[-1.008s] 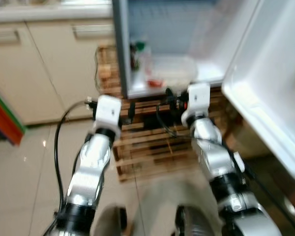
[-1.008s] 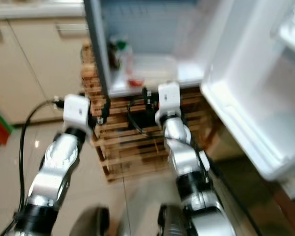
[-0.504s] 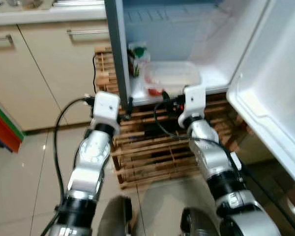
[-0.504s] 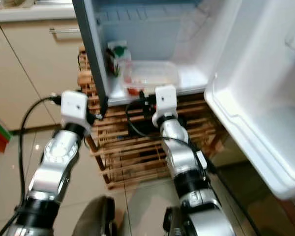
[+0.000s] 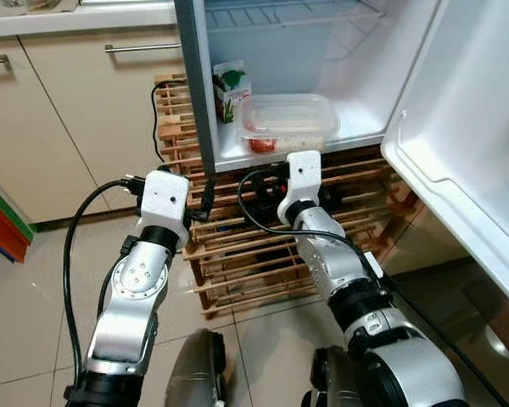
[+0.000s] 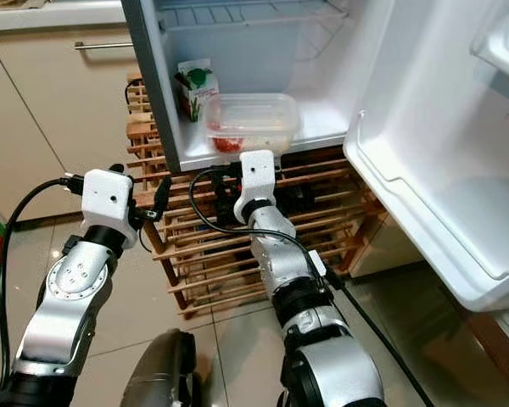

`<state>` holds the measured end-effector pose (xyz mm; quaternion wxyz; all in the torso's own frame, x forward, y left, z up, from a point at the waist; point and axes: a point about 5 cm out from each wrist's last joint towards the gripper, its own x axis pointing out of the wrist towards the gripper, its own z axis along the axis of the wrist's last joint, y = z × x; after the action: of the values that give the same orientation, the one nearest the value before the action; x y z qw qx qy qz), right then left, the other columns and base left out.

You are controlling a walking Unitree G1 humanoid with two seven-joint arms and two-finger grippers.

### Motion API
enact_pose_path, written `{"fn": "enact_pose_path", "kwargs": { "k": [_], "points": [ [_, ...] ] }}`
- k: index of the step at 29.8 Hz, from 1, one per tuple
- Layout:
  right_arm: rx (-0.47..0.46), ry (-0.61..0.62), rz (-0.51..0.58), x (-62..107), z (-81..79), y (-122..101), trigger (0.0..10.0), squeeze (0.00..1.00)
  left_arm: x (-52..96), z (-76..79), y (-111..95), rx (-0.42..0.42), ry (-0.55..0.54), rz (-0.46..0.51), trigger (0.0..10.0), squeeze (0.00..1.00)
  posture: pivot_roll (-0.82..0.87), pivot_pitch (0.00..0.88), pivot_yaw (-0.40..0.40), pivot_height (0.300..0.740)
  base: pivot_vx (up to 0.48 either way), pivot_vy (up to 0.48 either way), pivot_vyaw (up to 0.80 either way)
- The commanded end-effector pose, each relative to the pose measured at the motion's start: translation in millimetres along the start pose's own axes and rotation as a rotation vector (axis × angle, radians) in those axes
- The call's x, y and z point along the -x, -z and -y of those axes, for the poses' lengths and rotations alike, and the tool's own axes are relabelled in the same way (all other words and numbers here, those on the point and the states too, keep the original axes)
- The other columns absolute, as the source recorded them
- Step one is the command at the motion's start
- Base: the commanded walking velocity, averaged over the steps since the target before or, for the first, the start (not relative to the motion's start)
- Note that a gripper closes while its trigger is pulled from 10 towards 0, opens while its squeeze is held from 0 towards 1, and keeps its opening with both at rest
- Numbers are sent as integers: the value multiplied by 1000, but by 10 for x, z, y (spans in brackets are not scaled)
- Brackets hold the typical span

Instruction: Restocking fridge

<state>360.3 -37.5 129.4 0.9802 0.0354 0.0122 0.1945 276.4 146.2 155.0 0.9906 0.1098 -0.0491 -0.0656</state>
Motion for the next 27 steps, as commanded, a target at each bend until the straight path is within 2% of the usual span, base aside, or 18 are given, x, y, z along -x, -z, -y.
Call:
{"fn": "enact_pose_path", "kwargs": {
  "k": [1,4,9,13,14,17,23,24,27],
  "points": [
    [19,-19,28,-41,-72,-66,10000,0,39,-4,-12,3,9,-7,10000,0,152,162,15,641,0,0,0],
    [50,1,45,-60,-42,-92,10000,0,89,-32,-15,0,6,-15,10000,0,162,176,13,641,0,0,0],
    [130,33,148,-118,17,-304,10000,0,178,-62,-16,-7,-2,-35,10000,0,181,191,23,641,0,0,0],
    [225,149,218,-116,229,-460,10000,0,224,-46,-9,-11,11,-49,10000,0,179,203,30,641,0,0,0],
    [278,191,242,-103,316,-501,10000,0,229,-41,-8,-10,15,-54,10000,0,177,204,33,641,0,0,0],
    [325,228,253,-90,403,-529,10000,0,228,-33,-9,-9,21,-57,10000,0,173,204,38,641,0,0,0],
    [398,405,174,19,856,-471,10000,0,195,-31,-16,-12,34,-63,10000,0,172,193,49,641,0,0,0],
    [400,450,165,62,970,-466,10000,0,182,-37,-19,-14,35,-63,10000,0,173,191,49,641,0,0,0],
    [370,436,189,61,954,-488,10000,0,173,-41,-17,-16,35,-64,10000,0,170,189,50,641,0,0,0]
  ]
}}
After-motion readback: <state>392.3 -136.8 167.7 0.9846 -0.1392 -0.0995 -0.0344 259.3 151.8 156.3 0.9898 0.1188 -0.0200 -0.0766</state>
